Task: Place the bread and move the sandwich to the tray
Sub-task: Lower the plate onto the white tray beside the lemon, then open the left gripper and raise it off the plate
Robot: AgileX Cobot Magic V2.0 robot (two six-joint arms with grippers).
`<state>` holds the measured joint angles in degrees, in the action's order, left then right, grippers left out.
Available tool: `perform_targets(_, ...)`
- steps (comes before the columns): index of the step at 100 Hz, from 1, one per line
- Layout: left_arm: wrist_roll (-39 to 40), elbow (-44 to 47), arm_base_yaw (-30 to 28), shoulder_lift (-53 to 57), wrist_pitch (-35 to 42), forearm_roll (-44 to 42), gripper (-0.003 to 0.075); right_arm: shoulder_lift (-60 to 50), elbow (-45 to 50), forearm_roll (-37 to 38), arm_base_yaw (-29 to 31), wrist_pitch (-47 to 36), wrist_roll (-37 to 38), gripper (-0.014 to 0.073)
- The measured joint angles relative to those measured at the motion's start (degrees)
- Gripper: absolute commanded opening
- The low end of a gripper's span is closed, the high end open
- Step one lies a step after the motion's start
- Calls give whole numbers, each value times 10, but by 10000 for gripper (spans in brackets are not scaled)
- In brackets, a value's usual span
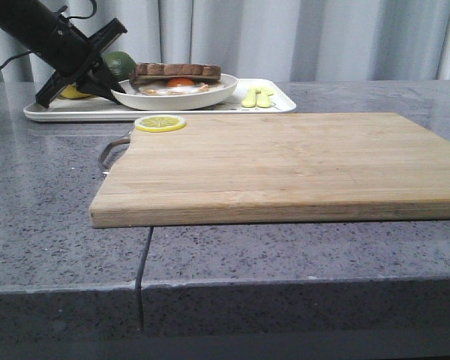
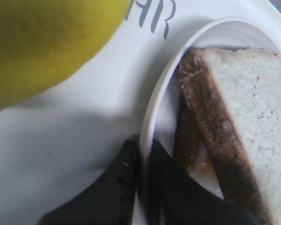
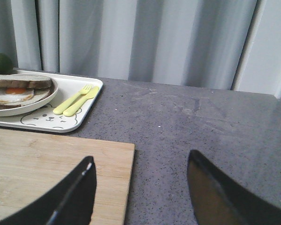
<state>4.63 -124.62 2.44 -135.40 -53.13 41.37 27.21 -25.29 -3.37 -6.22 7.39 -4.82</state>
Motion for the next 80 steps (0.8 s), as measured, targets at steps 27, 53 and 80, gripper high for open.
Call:
perform_targets(27, 15, -25, 0, -1, -7, -3, 262, 0, 0, 0, 0, 0, 0, 437)
perform_targets(53, 31, -71, -1, -1, -60, -45, 261, 0, 0, 0, 0, -1, 0, 437)
perform_targets(80, 36, -158, -1, -1, -156, -122, 261, 0, 0, 0, 0, -2, 0, 437)
